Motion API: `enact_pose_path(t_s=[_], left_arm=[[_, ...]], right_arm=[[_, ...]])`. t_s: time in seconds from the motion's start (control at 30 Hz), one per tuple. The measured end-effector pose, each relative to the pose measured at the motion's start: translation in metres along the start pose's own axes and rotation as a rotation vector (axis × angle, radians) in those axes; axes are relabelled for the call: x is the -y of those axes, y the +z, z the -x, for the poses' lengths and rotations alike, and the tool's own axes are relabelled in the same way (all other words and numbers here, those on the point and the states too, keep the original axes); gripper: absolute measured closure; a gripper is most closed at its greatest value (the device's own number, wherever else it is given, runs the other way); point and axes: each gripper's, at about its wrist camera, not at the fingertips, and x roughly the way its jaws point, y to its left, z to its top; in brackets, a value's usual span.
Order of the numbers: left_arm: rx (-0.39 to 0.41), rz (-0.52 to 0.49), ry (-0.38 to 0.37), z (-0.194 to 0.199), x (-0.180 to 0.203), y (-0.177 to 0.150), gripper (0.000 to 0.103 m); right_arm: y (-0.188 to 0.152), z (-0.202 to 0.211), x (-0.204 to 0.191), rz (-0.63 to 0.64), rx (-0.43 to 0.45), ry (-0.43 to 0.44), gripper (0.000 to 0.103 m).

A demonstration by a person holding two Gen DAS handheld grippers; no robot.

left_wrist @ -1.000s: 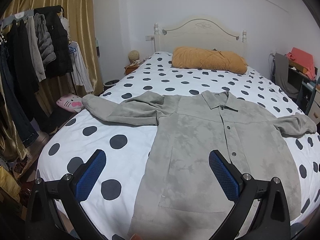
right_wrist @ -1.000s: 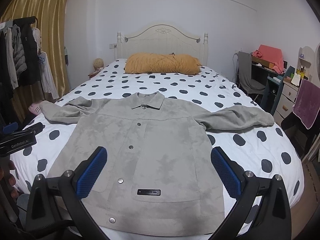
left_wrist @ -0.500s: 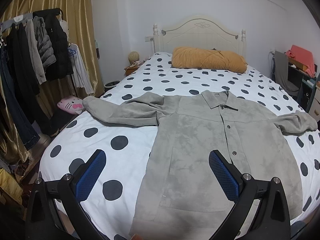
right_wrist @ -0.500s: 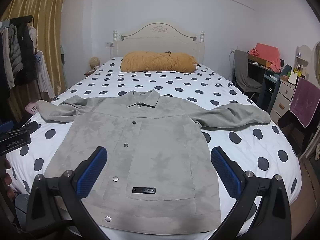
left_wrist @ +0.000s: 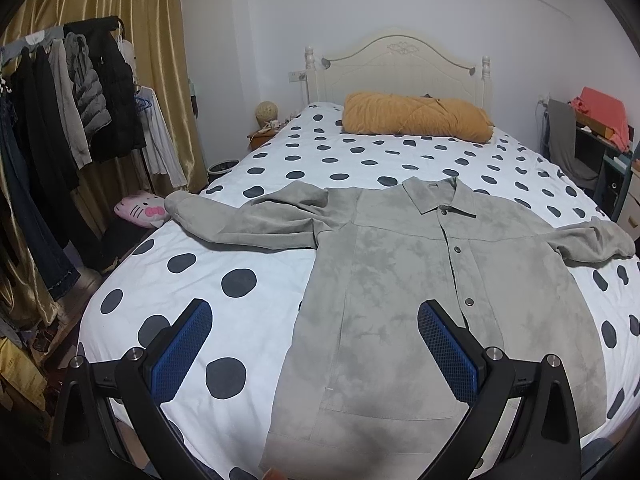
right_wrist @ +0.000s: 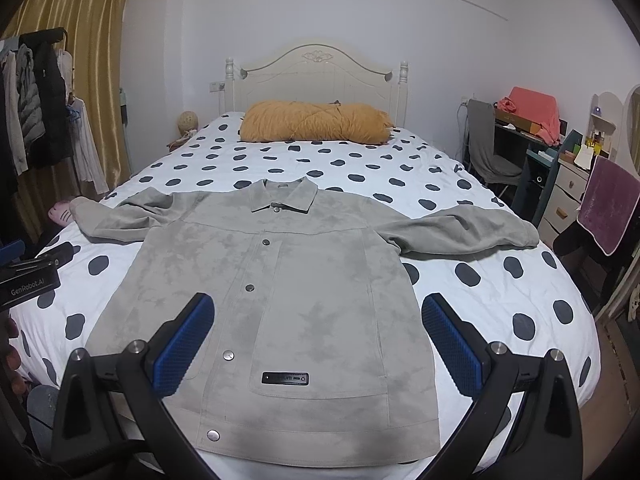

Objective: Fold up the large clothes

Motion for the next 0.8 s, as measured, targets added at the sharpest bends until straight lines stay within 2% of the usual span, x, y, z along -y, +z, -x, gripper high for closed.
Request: enact_pose_path(t_s=[0.8], left_arm=[[-0.008,0.001,-0.005,0.0070,-0.0012,-0.0024,0.000]], right_arm=[[0.0005,-0.0006,-0.0006,0.002,-0.005,0.002,0.000]])
